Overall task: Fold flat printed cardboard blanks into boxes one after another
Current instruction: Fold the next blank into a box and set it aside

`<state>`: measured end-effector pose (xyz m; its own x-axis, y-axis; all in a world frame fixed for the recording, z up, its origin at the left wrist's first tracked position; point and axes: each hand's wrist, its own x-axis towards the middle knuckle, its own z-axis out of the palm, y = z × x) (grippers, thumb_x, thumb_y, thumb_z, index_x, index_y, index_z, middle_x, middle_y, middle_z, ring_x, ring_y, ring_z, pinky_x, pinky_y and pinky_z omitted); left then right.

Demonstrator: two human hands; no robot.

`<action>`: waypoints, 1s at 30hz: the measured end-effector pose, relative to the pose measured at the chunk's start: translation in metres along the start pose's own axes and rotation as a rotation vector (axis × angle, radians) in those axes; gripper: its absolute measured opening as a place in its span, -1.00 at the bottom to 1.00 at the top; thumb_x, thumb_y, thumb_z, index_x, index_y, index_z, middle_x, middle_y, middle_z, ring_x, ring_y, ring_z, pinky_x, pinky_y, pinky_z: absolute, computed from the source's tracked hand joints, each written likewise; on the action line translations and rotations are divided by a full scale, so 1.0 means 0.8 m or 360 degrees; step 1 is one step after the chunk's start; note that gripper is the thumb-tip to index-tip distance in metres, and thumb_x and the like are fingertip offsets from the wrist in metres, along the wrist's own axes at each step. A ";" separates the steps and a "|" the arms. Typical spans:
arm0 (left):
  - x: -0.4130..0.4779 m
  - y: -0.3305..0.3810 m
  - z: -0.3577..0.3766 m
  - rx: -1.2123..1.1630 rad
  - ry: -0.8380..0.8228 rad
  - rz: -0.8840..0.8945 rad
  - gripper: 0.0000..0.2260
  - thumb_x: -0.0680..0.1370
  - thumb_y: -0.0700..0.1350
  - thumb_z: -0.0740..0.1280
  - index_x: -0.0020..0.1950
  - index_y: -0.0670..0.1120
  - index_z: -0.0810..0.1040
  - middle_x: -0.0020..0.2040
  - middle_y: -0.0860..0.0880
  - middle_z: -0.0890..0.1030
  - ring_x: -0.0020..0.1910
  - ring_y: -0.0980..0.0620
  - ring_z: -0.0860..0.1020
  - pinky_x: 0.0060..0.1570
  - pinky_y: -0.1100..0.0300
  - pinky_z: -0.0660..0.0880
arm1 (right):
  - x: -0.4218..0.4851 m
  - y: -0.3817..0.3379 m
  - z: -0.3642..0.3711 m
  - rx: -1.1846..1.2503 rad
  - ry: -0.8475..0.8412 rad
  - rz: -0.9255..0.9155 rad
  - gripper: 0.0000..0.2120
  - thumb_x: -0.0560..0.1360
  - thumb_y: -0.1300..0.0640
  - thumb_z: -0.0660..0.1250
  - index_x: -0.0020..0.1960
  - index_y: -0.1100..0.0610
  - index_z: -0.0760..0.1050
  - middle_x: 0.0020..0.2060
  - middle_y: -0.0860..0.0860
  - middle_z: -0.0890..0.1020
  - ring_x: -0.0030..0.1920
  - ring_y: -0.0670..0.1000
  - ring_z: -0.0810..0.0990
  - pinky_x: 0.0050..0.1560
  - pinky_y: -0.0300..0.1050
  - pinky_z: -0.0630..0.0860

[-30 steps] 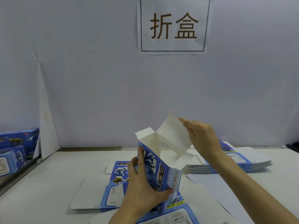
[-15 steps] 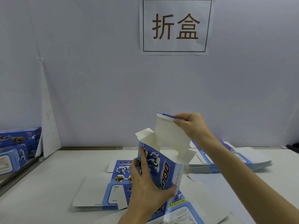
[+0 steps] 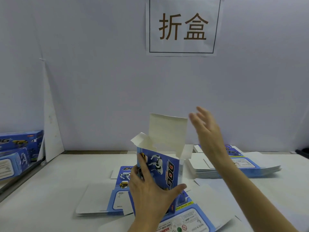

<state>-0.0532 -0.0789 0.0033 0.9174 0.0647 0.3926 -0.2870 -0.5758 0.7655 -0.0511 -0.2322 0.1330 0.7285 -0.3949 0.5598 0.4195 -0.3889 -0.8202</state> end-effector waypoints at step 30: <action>0.034 -0.075 0.007 -0.0555 -0.0266 -0.0125 -0.70 0.42 0.23 0.18 -0.38 0.05 0.32 -0.64 0.12 0.40 -0.58 0.21 0.42 -0.51 0.45 0.32 | -0.145 0.157 0.054 0.0144 -0.0446 0.0372 -0.36 0.46 -0.12 0.26 0.41 -0.32 -0.01 0.33 -0.25 0.35 0.26 -0.25 0.46 -0.02 -0.36 0.55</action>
<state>-0.0092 -0.0474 -0.0347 0.9643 -0.0528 0.2594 -0.2641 -0.2614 0.9284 -0.0594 -0.1995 -0.0403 0.9249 -0.2163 0.3126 0.2613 -0.2354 -0.9361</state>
